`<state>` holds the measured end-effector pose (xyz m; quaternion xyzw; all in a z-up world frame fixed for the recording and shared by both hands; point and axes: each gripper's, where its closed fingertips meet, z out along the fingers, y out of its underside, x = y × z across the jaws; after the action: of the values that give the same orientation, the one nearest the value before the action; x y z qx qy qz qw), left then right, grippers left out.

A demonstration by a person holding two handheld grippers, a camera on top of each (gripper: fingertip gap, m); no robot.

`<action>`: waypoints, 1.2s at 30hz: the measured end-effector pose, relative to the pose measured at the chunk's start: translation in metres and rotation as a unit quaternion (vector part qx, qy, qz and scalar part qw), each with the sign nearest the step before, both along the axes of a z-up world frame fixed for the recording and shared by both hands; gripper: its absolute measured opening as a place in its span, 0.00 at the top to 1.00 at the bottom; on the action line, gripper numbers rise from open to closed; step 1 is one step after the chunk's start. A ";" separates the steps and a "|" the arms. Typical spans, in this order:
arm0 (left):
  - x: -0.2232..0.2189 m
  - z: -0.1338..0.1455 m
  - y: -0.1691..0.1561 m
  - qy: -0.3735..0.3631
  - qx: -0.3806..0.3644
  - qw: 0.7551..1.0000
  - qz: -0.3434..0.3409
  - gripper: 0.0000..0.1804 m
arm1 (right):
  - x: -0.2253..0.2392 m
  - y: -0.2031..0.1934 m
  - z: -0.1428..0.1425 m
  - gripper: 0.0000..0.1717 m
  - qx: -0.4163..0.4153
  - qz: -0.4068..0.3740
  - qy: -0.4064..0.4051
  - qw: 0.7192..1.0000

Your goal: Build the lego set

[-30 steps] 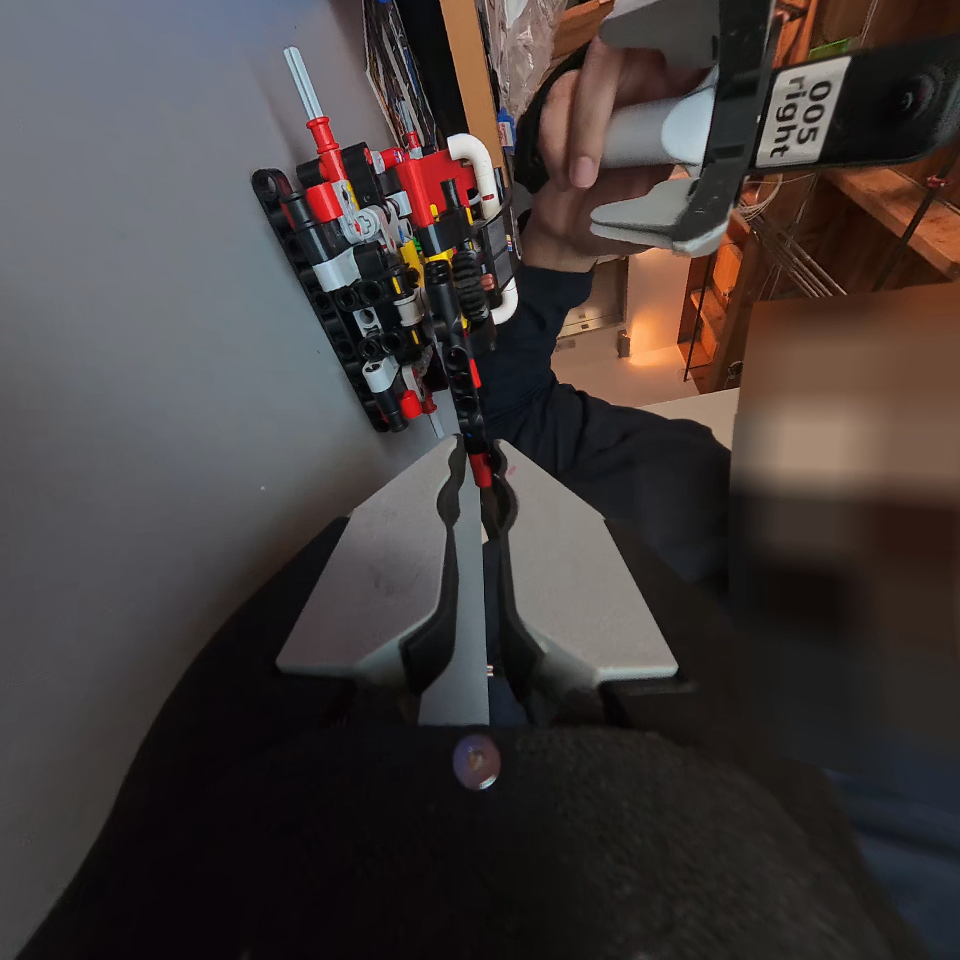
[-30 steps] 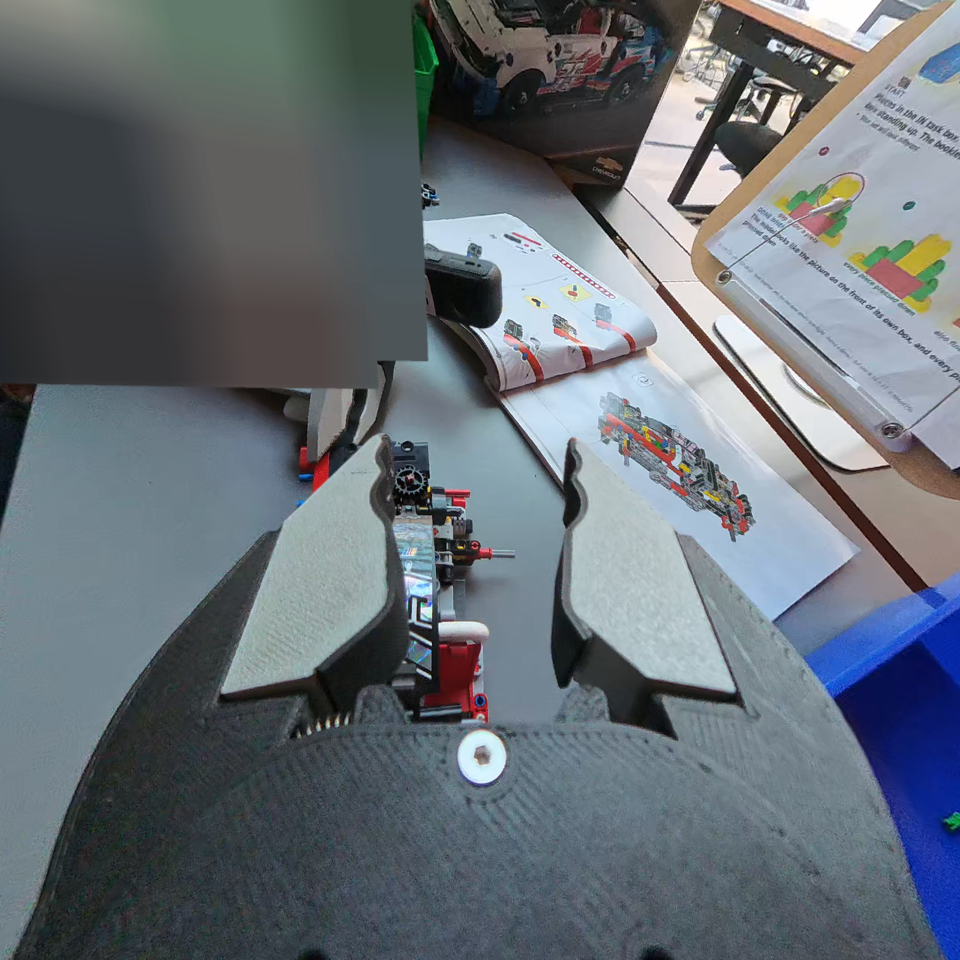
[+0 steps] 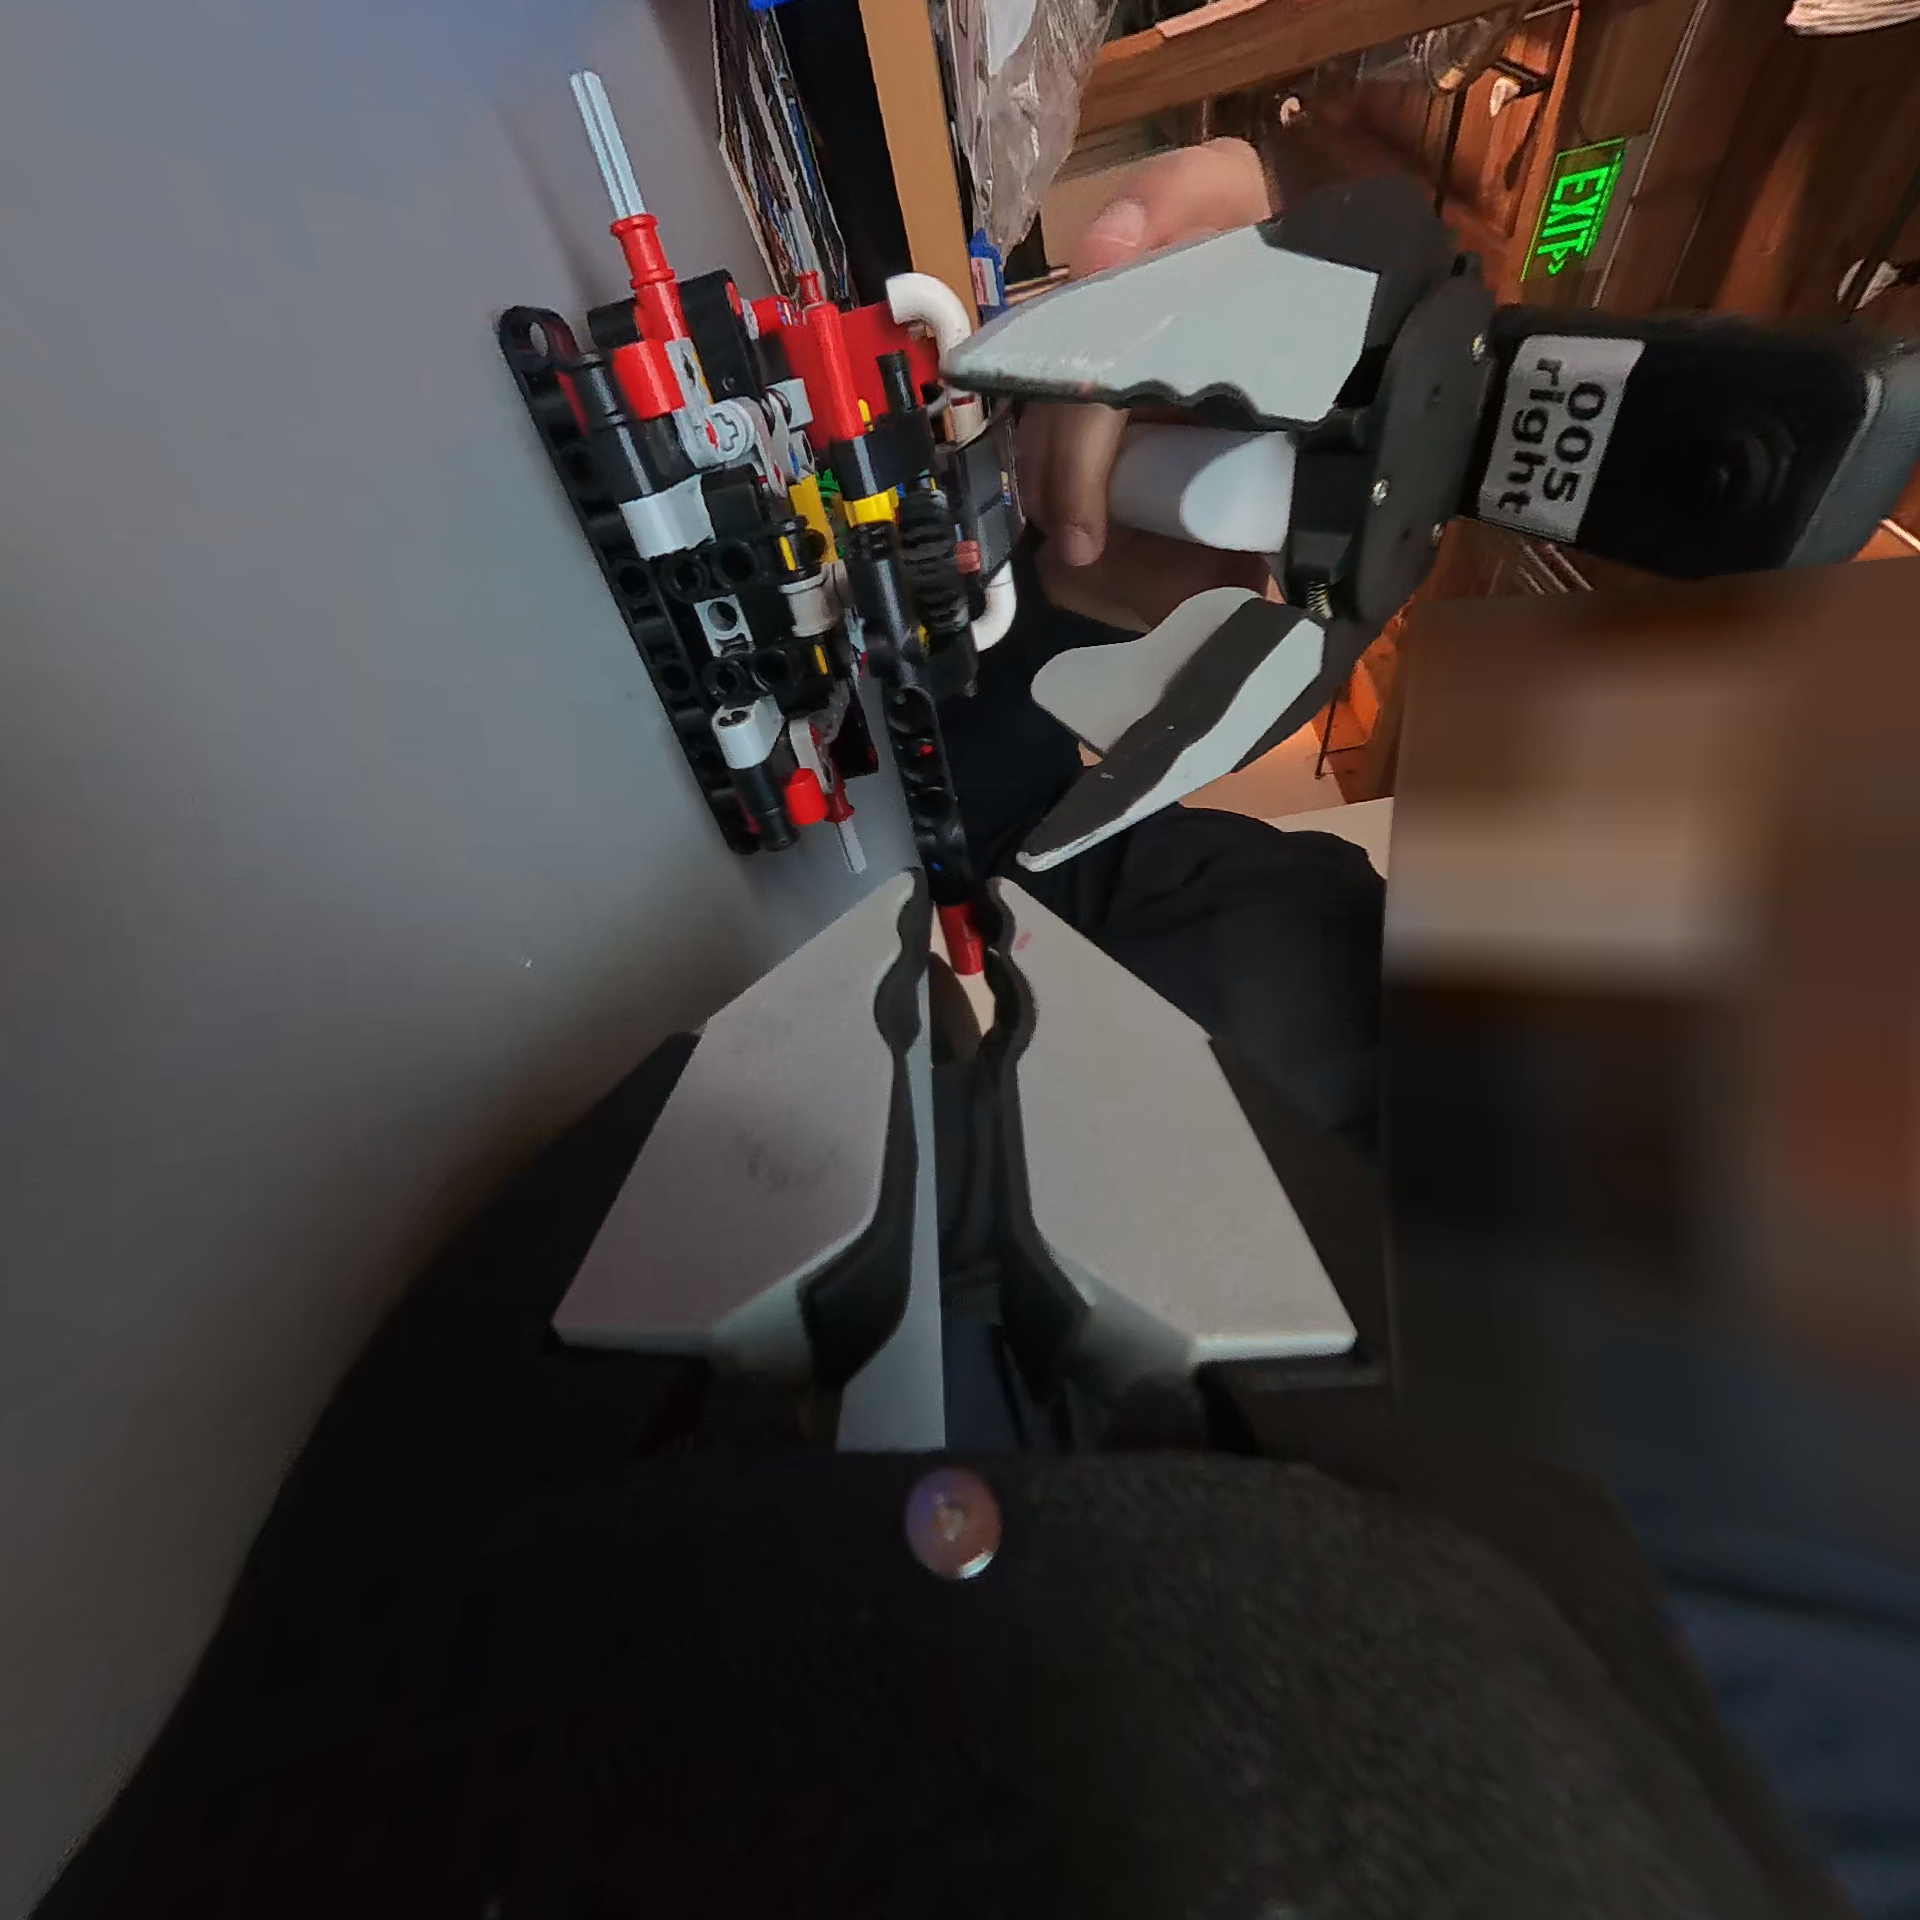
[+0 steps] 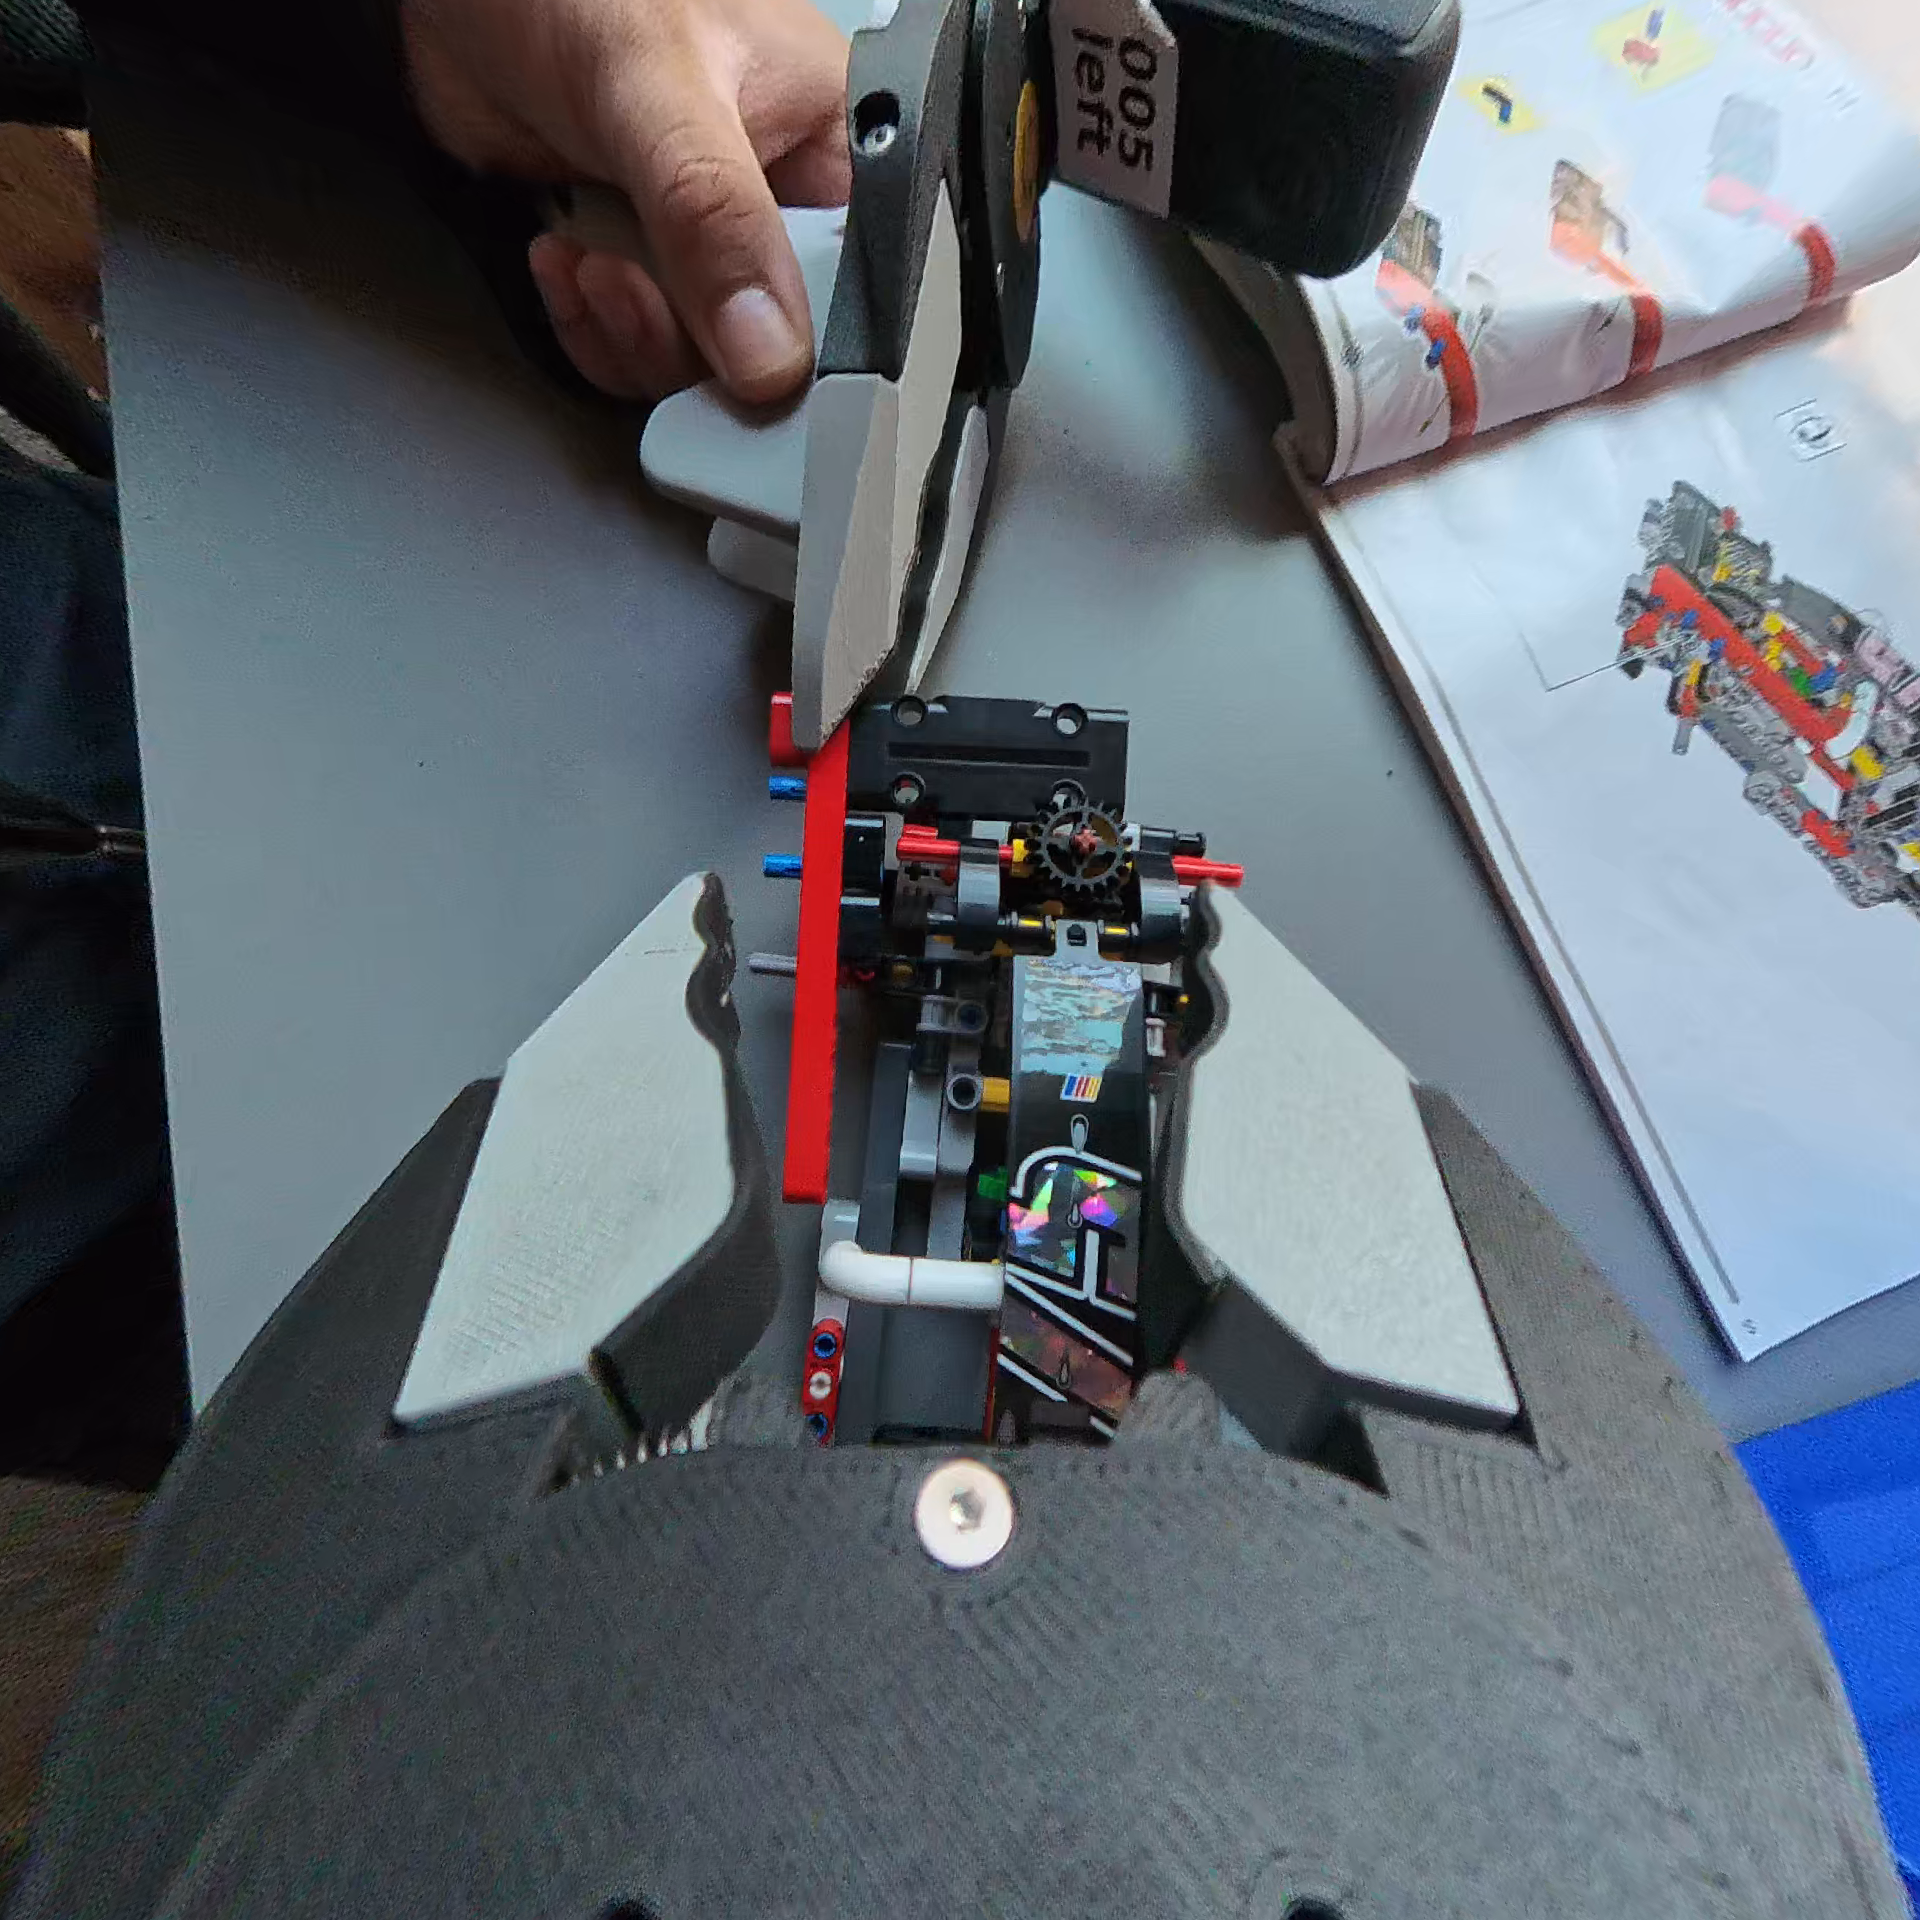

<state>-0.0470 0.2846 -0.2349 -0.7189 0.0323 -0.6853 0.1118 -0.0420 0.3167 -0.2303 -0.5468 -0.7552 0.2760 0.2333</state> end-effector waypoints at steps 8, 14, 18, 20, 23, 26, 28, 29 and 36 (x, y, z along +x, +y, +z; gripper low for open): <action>-0.001 0.000 0.004 -0.014 -0.023 1.000 0.000 0.96 | -0.001 0.003 0.002 0.50 -0.045 0.004 -0.034 0.998; -0.001 0.000 0.004 -0.013 -0.024 1.000 -0.001 0.96 | -0.006 0.017 0.002 0.50 -0.091 -0.028 -0.067 0.993; 0.000 -0.001 0.005 -0.012 -0.024 1.000 -0.003 0.96 | -0.007 0.015 -0.009 0.51 -0.085 -0.032 -0.082 0.992; 0.000 0.000 0.005 -0.012 -0.024 1.000 -0.003 0.96 | -0.009 0.017 -0.011 0.52 -0.058 -0.032 -0.076 0.995; 0.000 0.000 0.007 -0.014 -0.024 1.000 -0.003 0.96 | -0.010 0.017 -0.012 0.53 -0.033 -0.023 -0.071 0.997; 0.000 0.000 0.007 -0.013 -0.024 1.000 -0.003 0.96 | -0.009 0.018 -0.013 0.53 -0.036 -0.023 -0.071 0.997; 0.000 0.000 0.007 -0.014 -0.024 1.000 -0.002 0.96 | -0.009 0.019 -0.013 0.50 -0.038 -0.027 -0.070 0.996; 0.000 0.000 0.007 -0.014 -0.024 1.000 -0.002 0.96 | -0.009 0.021 -0.014 0.49 -0.036 -0.029 -0.068 0.997; 0.000 -0.001 0.008 -0.008 -0.022 1.000 0.000 0.96 | -0.013 0.018 -0.019 0.46 -0.036 -0.014 -0.075 0.996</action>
<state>-0.0471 0.2929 -0.2363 -0.7155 0.0160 -0.6918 0.0964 -0.0548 0.3343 -0.2495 -0.5846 -0.7522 0.2582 0.1603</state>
